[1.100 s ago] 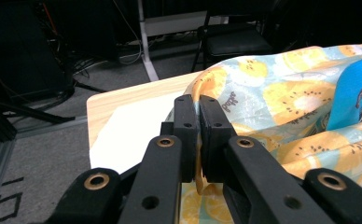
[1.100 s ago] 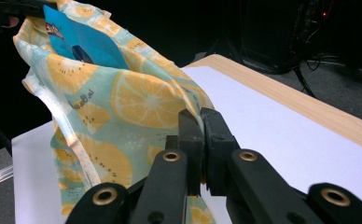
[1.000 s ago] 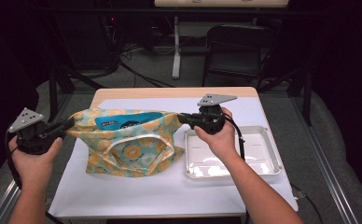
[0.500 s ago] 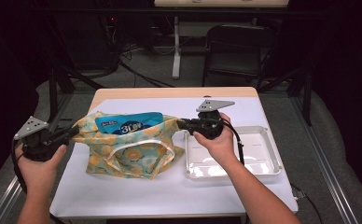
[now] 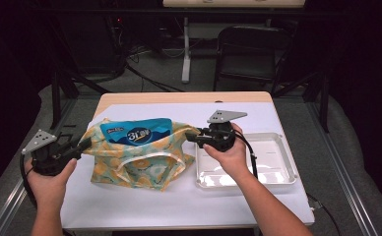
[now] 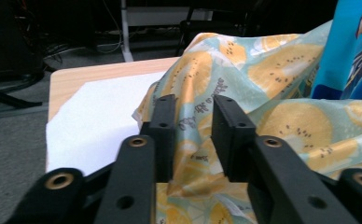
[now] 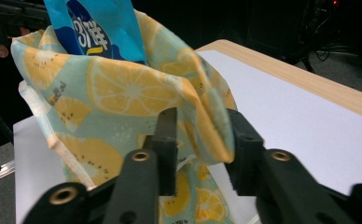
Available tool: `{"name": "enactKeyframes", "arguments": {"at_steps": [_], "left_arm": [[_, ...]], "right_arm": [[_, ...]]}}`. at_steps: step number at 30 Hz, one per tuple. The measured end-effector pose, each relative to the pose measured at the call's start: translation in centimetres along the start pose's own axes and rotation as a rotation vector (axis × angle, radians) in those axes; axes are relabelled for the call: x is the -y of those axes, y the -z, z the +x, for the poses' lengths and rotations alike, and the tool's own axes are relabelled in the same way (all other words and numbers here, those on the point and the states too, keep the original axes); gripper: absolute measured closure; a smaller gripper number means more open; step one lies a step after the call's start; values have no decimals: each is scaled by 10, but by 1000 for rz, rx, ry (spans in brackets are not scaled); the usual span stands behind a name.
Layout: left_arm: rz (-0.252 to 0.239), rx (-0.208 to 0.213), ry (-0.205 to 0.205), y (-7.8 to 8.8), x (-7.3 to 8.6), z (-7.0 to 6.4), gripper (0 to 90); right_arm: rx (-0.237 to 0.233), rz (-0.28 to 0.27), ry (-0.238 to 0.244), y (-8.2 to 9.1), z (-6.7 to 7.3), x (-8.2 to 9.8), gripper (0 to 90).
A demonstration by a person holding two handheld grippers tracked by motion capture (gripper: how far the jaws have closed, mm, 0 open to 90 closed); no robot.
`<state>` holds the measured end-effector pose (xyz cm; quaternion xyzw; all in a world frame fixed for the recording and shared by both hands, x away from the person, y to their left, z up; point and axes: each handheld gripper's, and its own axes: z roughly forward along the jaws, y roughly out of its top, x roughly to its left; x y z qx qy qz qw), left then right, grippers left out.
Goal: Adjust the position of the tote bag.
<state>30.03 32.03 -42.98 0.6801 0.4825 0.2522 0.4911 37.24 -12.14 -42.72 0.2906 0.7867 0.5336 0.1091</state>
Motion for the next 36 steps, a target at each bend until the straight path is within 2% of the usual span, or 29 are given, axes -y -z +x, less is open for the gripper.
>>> {"name": "enactKeyframes", "arguments": {"at_steps": [2, 9, 14, 19, 24, 32, 36], "left_arm": [[7, -1, -7, -3, 1, 0, 627], [23, 6, -24, -6, 2, -2, 533], [11, 10, -4, -4, 2, -3, 515], [4, 25, 15, -1, 3, -2, 510], [-8, 35, 32, 4, 3, -3, 499], [-7, 23, 14, 9, 2, -8, 474], [-13, 21, 20, 13, 1, -8, 467]], "right_arm": [[19, -13, 12, 0, 2, 1, 627], [24, -44, 29, 0, 8, 4, 519], [25, -70, 36, 1, 13, 5, 502], [62, -114, 51, 6, 17, 9, 492], [50, -119, 41, 10, 15, 10, 487], [97, -135, 71, 22, 19, 10, 487], [116, -118, 71, 26, 19, 11, 505]]}}
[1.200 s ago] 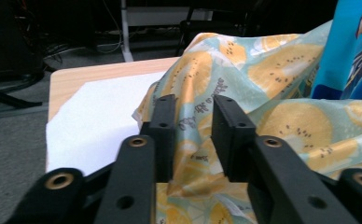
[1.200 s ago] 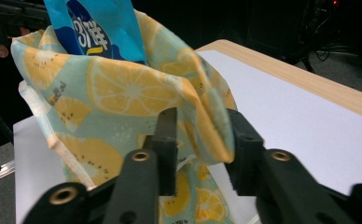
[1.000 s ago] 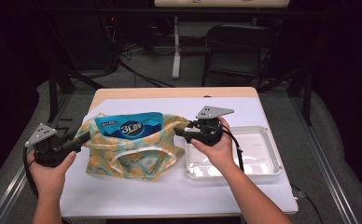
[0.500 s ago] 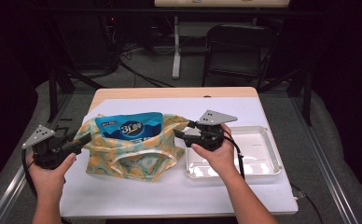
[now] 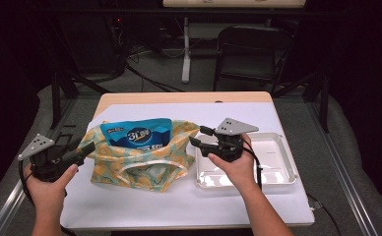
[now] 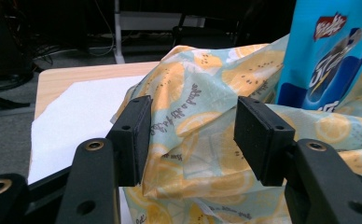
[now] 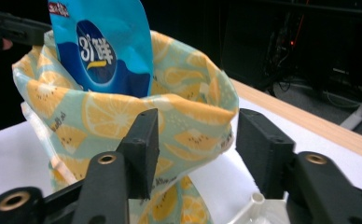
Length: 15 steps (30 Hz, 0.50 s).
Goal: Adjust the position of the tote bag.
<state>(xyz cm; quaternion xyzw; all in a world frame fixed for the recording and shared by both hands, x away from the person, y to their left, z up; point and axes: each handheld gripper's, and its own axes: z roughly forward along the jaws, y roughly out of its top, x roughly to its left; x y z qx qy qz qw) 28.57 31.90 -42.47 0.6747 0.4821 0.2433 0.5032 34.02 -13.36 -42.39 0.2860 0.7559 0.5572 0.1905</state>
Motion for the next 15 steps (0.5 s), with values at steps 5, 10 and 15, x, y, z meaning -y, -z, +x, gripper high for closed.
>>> {"name": "enactKeyframes", "arguments": {"at_steps": [5, 10, 15], "left_arm": [[-12, -12, -5, 6, -2, -1, 457], [-25, -26, -24, 10, -4, -5, 449], [-26, -22, -52, 12, -6, -11, 446]], "right_arm": [[-11, 21, -34, 4, 0, 1, 503], [-2, 19, -38, 10, 0, 0, 495], [-20, 7, -49, 12, 2, -2, 498]]}}
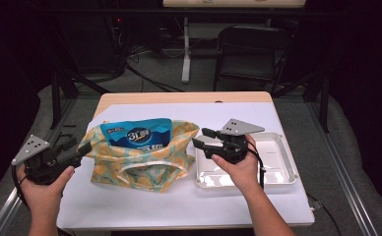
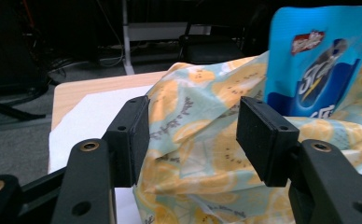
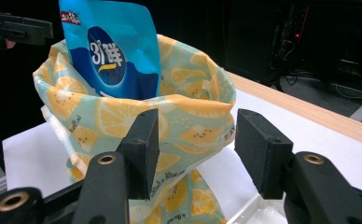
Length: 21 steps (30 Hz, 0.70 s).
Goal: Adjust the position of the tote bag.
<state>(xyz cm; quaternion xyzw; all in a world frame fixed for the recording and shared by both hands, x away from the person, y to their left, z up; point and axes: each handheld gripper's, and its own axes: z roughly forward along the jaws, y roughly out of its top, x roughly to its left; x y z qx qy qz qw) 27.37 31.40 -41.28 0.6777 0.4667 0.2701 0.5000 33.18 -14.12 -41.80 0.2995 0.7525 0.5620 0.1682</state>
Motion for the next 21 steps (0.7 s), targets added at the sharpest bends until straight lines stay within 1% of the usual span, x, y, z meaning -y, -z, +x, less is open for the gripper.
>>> {"name": "enactKeyframes", "arguments": {"at_steps": [2, 5, 8, 13, 17, 21], "left_arm": [[3, 6, -10, 0, -1, -3, 446], [12, 15, -4, 0, -1, -9, 446], [23, 40, -10, -2, 1, -16, 446], [29, 56, -38, -5, 1, -26, 445], [25, 96, -60, -6, 0, -35, 440], [32, 121, -84, -7, -2, -46, 435]], "right_arm": [[0, 4, 3, 0, 2, -1, 498], [-7, 6, 12, 1, 6, -2, 493], [-11, -1, 23, 2, 10, -3, 480], [-23, -17, 43, 2, 17, -4, 477], [-36, -24, 53, 4, 21, -6, 474], [-42, -26, 60, 3, 23, -6, 468]]}}
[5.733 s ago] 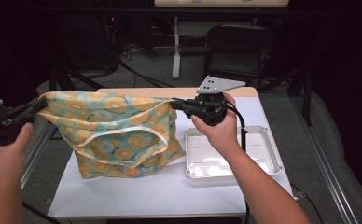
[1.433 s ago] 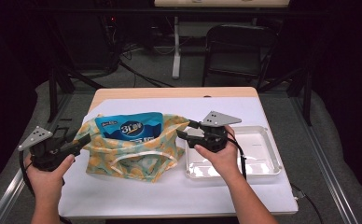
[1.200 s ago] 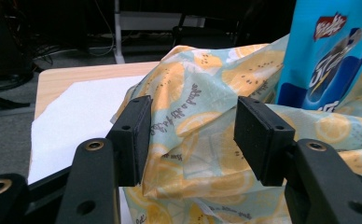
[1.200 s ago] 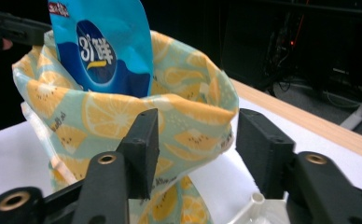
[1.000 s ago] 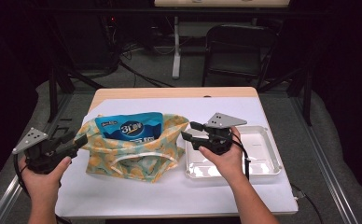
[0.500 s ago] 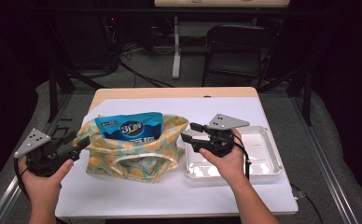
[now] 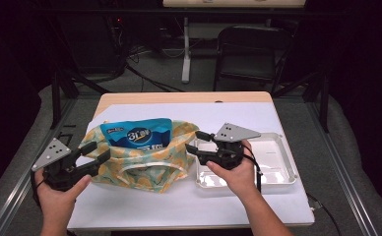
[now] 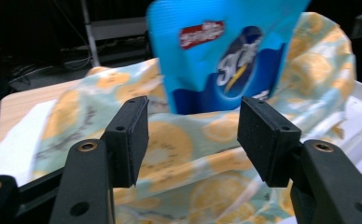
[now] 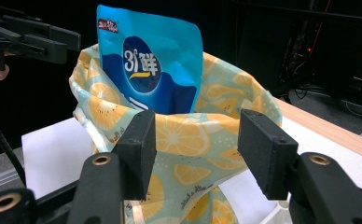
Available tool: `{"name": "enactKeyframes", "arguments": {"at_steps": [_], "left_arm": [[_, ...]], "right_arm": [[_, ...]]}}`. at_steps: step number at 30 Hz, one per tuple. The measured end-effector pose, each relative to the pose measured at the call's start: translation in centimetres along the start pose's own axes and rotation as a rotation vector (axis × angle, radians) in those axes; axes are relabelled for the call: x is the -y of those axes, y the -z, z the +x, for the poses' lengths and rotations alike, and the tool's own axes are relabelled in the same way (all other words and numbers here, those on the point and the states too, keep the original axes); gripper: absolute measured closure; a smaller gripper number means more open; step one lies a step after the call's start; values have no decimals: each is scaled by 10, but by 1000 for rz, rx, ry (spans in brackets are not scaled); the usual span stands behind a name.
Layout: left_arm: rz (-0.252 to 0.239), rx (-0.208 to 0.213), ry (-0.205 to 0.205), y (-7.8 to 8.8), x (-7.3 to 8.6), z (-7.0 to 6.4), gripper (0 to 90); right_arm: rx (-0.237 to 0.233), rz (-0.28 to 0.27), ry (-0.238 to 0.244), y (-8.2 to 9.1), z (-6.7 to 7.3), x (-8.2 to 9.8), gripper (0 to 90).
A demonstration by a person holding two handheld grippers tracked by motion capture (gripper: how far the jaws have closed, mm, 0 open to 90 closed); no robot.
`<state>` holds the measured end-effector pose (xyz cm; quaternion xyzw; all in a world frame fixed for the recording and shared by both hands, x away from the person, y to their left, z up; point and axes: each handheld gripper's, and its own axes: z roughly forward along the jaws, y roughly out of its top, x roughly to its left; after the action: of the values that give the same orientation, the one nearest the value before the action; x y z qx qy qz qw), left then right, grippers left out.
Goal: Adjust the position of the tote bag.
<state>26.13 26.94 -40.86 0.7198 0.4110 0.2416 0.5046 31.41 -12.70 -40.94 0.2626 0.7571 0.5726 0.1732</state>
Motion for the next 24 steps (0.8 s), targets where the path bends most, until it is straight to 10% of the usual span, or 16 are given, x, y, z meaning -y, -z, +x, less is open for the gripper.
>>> {"name": "enactKeyframes", "arguments": {"at_steps": [24], "left_arm": [[63, 103, -115, -30, 3, -44, 435]], "right_arm": [[-8, 18, -2, -5, 0, 2, 461]]}}
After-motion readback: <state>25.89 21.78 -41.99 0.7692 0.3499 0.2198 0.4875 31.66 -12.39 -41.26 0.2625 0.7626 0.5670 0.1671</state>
